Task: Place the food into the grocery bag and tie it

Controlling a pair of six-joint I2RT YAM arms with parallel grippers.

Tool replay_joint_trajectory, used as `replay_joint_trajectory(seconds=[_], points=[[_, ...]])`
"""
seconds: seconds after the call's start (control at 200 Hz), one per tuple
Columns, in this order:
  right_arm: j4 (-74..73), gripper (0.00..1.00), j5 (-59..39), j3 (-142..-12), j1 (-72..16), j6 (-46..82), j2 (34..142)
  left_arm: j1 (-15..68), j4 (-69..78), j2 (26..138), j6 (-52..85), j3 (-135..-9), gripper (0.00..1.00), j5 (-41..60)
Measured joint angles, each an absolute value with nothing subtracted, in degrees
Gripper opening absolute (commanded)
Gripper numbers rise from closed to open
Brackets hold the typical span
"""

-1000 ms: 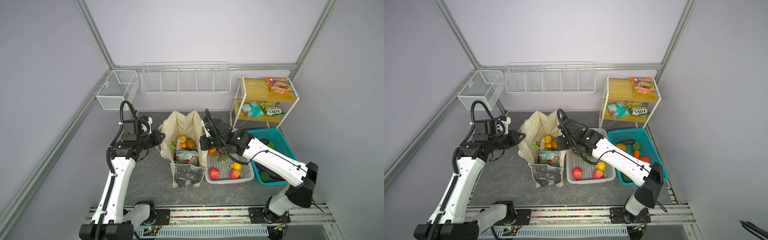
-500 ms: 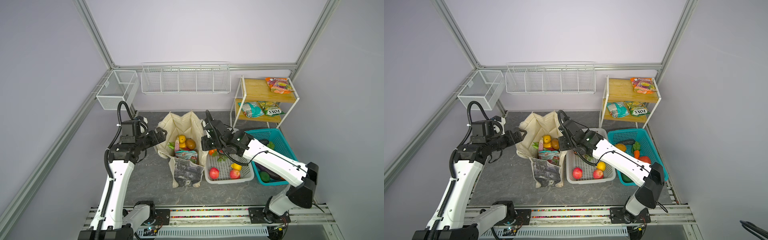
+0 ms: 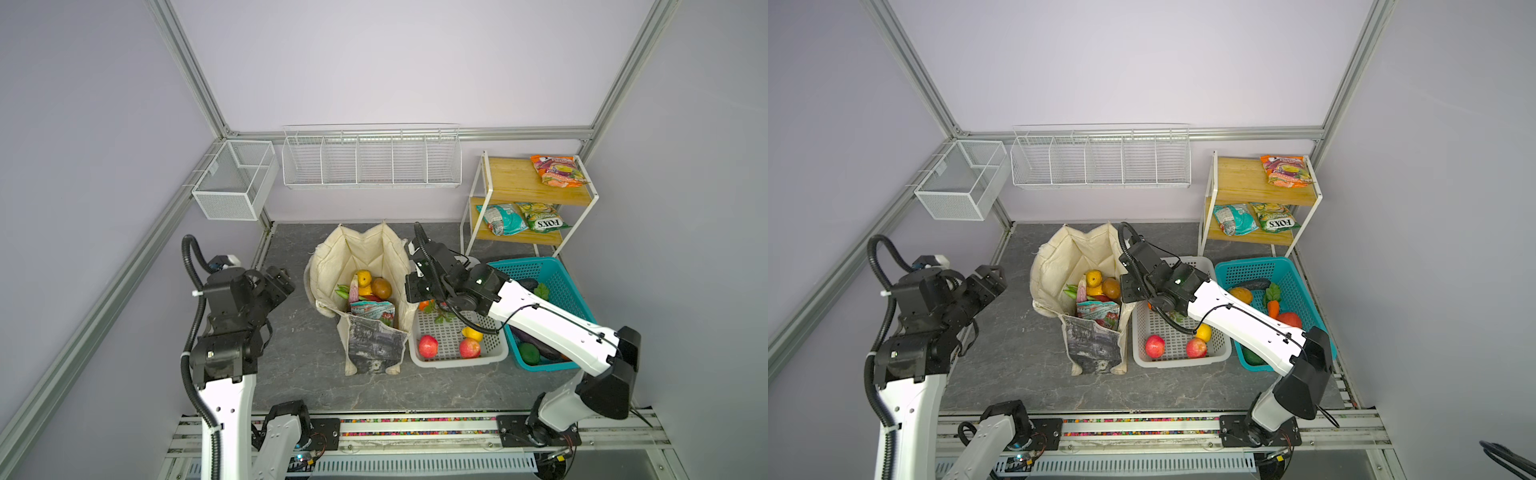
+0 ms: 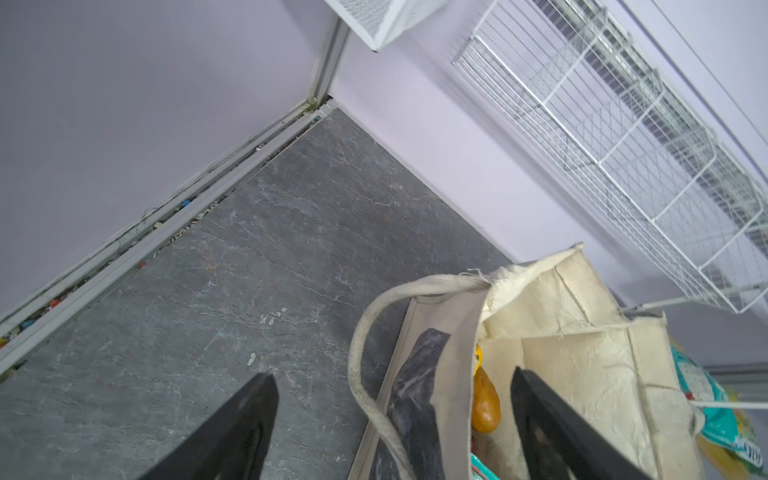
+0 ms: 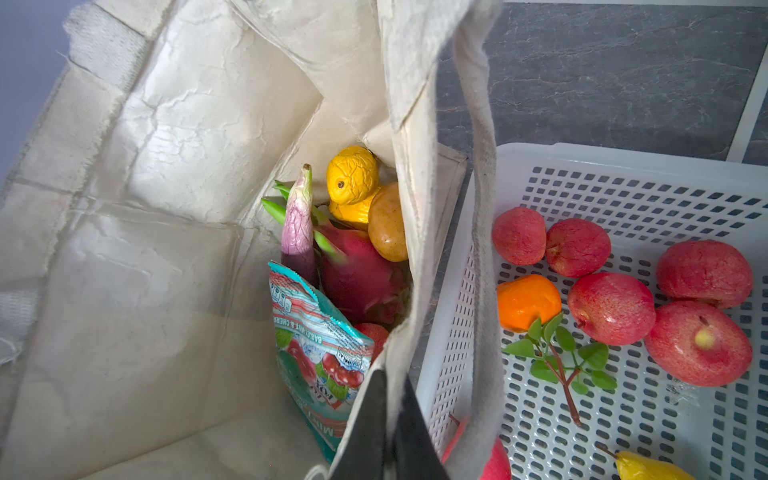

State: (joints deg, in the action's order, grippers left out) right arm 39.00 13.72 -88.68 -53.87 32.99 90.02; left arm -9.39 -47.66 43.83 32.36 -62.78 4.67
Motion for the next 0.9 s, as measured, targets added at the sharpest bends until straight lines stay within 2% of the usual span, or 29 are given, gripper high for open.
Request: replay_joint_trajectory(seconds=[0.2, 0.38, 0.62, 0.9], points=[[38.7, 0.09, 13.7, -88.5, -53.8, 32.6, 90.0, -16.2, -43.7, 45.0, 35.6, -50.5, 0.80, 15.9], [38.3, 0.09, 13.4, -88.4, -53.7, 32.4, 90.0, -16.9, -38.0, 48.6, 38.9, -41.0, 0.78, 25.2], [37.1, 0.09, 12.6, -87.8, -53.7, 31.9, 90.0, -16.9, -29.7, 51.4, 41.6, -37.7, 0.74, 32.8], [36.1, 0.09, 12.4, -86.7, -53.7, 31.7, 89.4, -16.9, -23.4, 56.0, 44.6, -35.0, 0.69, 36.5]])
